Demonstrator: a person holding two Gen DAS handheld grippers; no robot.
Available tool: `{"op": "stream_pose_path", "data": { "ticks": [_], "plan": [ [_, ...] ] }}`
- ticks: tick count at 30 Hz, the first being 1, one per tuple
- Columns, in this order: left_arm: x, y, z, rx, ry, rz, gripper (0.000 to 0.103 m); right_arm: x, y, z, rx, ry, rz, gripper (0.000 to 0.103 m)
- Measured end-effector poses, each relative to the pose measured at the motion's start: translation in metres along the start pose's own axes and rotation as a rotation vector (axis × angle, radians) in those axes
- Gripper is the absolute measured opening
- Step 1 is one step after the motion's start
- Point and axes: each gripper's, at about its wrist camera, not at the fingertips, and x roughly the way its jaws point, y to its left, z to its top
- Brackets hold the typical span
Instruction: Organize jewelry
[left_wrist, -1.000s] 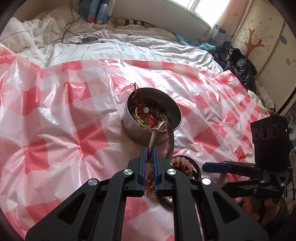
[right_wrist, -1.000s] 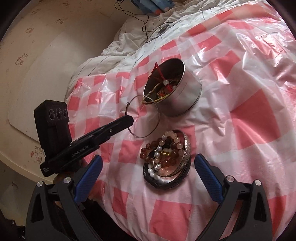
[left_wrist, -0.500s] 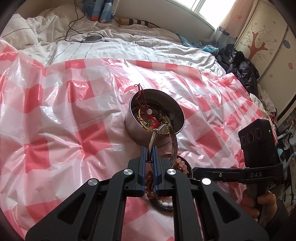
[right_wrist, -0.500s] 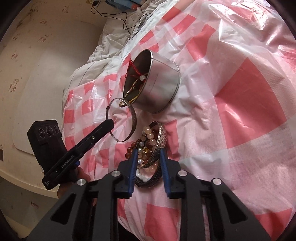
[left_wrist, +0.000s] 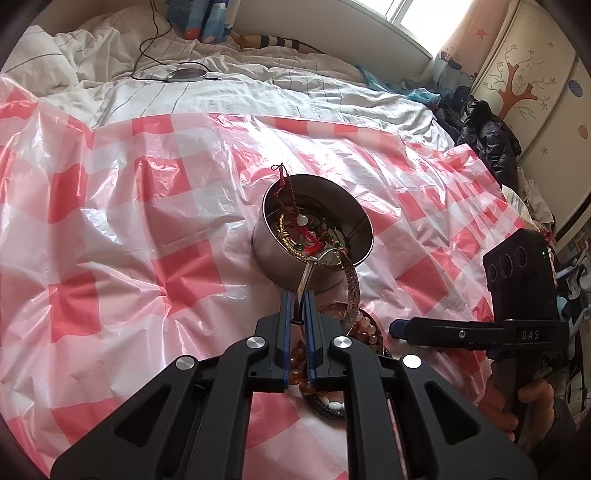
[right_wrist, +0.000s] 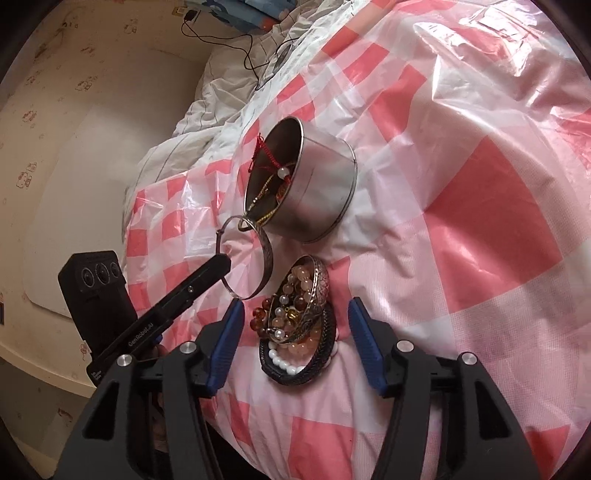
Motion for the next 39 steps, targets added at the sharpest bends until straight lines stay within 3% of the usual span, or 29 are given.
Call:
{"op": "stream_pose_path", "data": {
  "ticks": [8,10,12,14,27,34,39],
  "plan": [
    [0.001,0.0,0.0,0.002,0.002,0.002,0.006,0.033,0.016,0.01,-0.098,0.069,-0.052,0.058],
    [0.001,-0.001,0.0,0.001,0.004,0.004,0.006,0.035,0.017,0.01,-0.113,0.071,-0.071,0.045],
    [0.001,-0.001,0.0,0.0,0.003,0.004,0.006,0.031,0.013,0.009,-0.094,0.065,-0.054,0.024],
    [0.001,-0.001,0.0,0.001,0.004,0.004,0.006,0.024,0.012,0.01,-0.085,0.034,-0.017,0.016],
    [-0.005,0.006,0.004,-0.026,-0.022,-0.003,0.006,-0.004,0.022,0.002,-0.106,-0.06,0.054,0.013],
    [0.003,0.006,0.0,-0.028,0.029,-0.007,0.007,-0.031,0.021,0.001,-0.09,-0.148,0.177,0.01],
    [0.01,0.007,-0.003,-0.008,0.058,0.107,0.009,-0.026,0.02,0.002,-0.084,-0.109,0.128,0.01]
  ]
}}
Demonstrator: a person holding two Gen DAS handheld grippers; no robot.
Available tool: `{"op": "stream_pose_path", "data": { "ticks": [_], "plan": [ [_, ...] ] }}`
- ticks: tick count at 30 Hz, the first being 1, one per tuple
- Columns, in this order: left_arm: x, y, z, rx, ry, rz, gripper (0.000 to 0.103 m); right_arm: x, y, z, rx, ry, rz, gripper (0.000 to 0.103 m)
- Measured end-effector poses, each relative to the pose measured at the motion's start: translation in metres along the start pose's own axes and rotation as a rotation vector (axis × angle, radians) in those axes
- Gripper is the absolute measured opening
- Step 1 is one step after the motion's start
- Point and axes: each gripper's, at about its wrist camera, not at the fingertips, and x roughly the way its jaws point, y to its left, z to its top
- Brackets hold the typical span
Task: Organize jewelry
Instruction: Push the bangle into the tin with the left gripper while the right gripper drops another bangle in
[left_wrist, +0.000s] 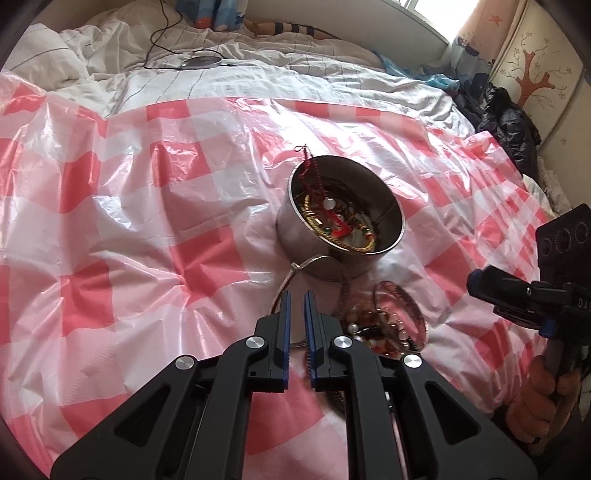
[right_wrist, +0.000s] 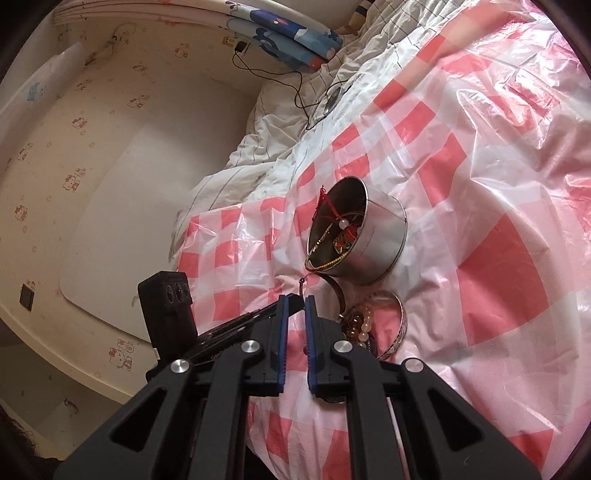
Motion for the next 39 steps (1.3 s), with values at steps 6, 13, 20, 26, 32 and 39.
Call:
{"op": "stream_pose_path", "data": {
  "ticks": [6,13,20,26,32,39],
  "plan": [
    [0.004,0.016,0.001,-0.045,-0.023,0.096,0.041,0.006,-0.003,-0.002,-0.011,0.017,-0.169,0.066],
    [0.031,0.022,0.003,-0.04,0.036,0.147,0.059,0.026,-0.024,-0.009,0.066,0.124,-0.184,0.066],
    [0.04,0.01,0.003,0.011,0.039,0.182,0.031,0.036,-0.024,-0.004,-0.004,0.122,-0.359,0.018],
    [0.023,0.016,0.003,-0.061,0.006,0.028,0.003,0.022,-0.025,-0.004,0.029,0.079,-0.241,0.011],
    [-0.001,0.023,0.006,-0.138,-0.064,-0.087,0.003,0.002,-0.026,-0.001,0.078,-0.001,-0.132,0.011],
    [-0.017,0.022,0.01,-0.15,-0.113,-0.101,0.003,-0.004,-0.005,0.007,0.0,-0.056,-0.132,0.011]
  ]
}}
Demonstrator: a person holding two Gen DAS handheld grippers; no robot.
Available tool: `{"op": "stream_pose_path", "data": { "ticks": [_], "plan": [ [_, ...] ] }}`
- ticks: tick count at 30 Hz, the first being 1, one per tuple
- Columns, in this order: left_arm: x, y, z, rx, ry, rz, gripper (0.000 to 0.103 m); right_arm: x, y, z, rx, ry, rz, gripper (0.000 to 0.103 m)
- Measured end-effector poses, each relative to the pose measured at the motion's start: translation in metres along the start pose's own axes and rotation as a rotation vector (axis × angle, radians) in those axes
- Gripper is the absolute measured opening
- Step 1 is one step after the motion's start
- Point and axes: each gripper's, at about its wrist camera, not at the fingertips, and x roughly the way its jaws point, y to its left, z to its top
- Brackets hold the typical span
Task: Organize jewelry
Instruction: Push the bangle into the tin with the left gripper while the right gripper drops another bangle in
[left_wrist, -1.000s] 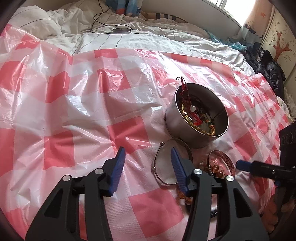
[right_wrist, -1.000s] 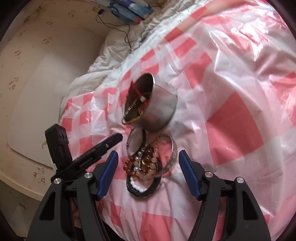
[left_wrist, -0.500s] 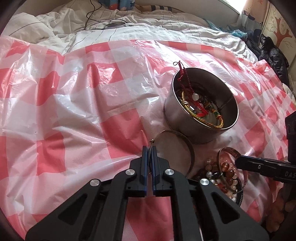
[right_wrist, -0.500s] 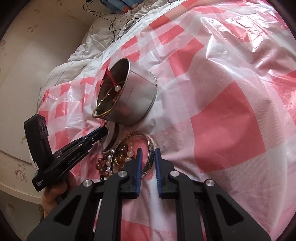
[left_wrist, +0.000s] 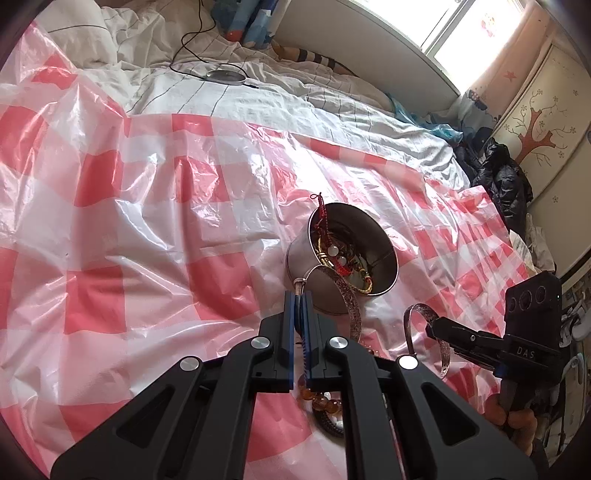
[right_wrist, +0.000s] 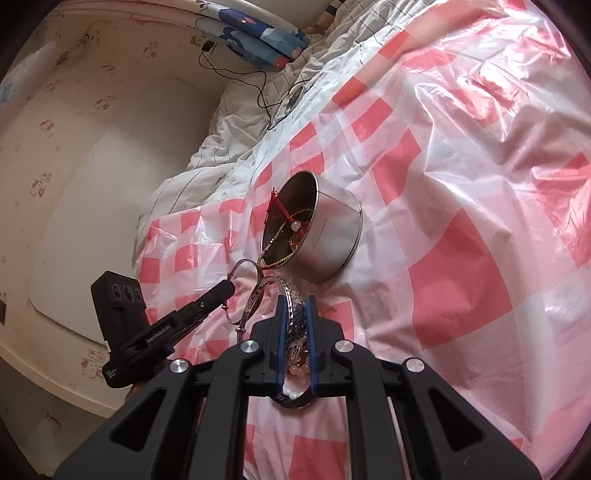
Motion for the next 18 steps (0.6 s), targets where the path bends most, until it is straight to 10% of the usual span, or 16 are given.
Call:
{"op": "stream_pose_path", "data": {
  "ticks": [18],
  "plan": [
    [0.046,-0.041,0.039,0.042,-0.01,0.002,0.004,0.009,0.012,0.062,-0.052,-0.123,-0.012,0.011]
  ]
}}
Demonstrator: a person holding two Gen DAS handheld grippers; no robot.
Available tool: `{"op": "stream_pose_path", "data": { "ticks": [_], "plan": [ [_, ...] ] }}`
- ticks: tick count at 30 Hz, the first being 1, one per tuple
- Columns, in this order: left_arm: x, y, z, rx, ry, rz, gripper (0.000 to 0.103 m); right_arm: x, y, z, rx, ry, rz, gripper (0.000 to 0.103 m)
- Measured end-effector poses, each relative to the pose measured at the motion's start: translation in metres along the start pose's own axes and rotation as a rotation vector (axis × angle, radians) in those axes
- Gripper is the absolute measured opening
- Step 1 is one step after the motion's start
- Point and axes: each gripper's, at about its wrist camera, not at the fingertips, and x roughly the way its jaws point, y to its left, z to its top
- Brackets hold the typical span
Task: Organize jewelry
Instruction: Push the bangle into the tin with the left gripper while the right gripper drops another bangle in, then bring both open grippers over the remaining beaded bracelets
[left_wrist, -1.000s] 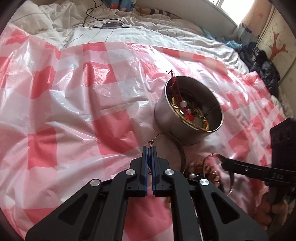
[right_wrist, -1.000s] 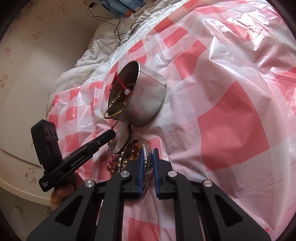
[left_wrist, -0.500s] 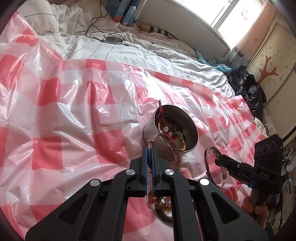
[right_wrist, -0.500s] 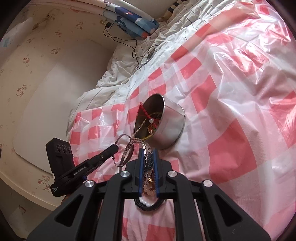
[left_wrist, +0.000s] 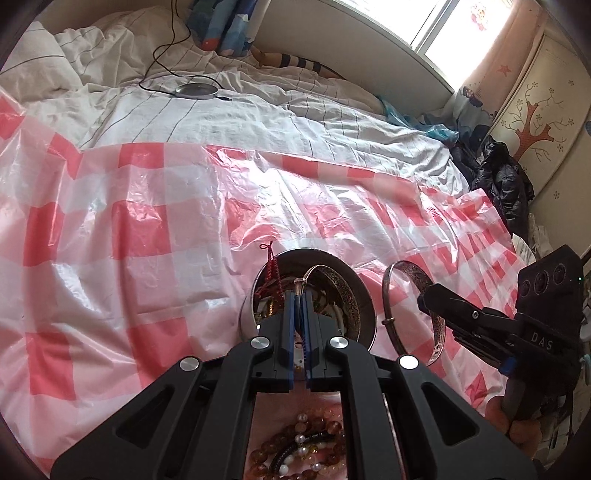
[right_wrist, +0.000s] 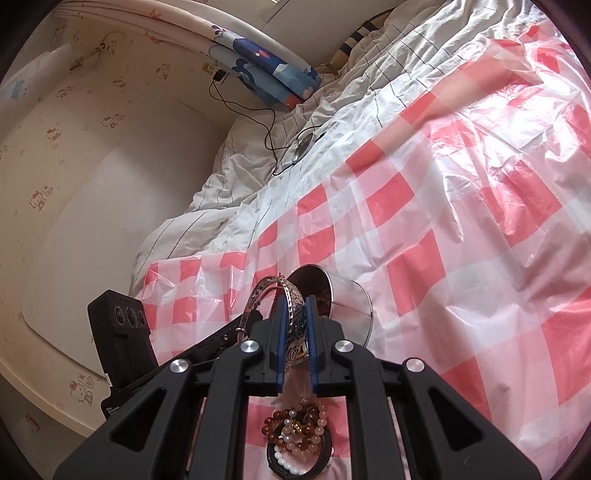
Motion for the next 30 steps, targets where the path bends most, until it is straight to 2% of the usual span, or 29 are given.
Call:
{"op": "stream_pose_path", "data": {
  "ticks": [4,8,10,11,12,14,16,17,18,19,21,24,30],
  "plan": [
    [0.008,0.002,0.004,-0.029,0.008,0.041,0.004,0.021,0.011,0.011,-0.048,0.008,-0.033,0.011],
    [-0.02,0.014,0.008,-0.074,-0.068,0.044,0.007,0.052,0.019,0.009,-0.112,0.073,-0.103,0.011],
    [-0.034,0.021,0.008,-0.091,-0.112,0.052,0.016,0.065,0.021,0.004,-0.158,0.11,-0.181,0.013],
    [-0.039,0.025,0.009,-0.105,-0.123,0.057,0.019,0.066,0.021,0.002,-0.17,0.108,-0.199,0.02],
    [-0.041,0.03,0.009,-0.122,-0.126,0.059,0.026,0.064,0.021,0.002,-0.172,0.097,-0.205,0.033],
    [-0.043,0.039,0.008,-0.154,-0.116,0.054,0.03,0.058,0.019,0.003,-0.159,0.071,-0.181,0.043],
    [-0.044,0.044,0.006,-0.168,-0.106,0.047,0.032,0.051,0.02,0.002,-0.156,0.041,-0.184,0.046],
    [-0.044,0.045,0.005,-0.164,-0.104,0.05,0.033,0.046,0.02,0.002,-0.158,0.019,-0.206,0.055],
    [-0.046,0.045,0.004,-0.158,-0.101,0.054,0.036,0.04,0.02,0.003,-0.158,-0.006,-0.223,0.071],
    [-0.046,0.044,0.003,-0.151,-0.098,0.055,0.038,0.034,0.02,0.003,-0.155,-0.027,-0.22,0.074],
    [-0.048,0.04,0.001,-0.126,-0.078,0.052,0.044,0.023,0.017,0.004,-0.137,-0.056,-0.201,0.074],
    [-0.049,0.026,-0.007,-0.033,-0.036,0.071,0.049,0.007,0.014,0.003,-0.099,-0.074,-0.199,0.075],
    [-0.05,0.004,-0.036,0.14,0.064,0.099,0.05,-0.019,-0.003,-0.014,0.009,-0.064,-0.182,0.081]
  ]
}}
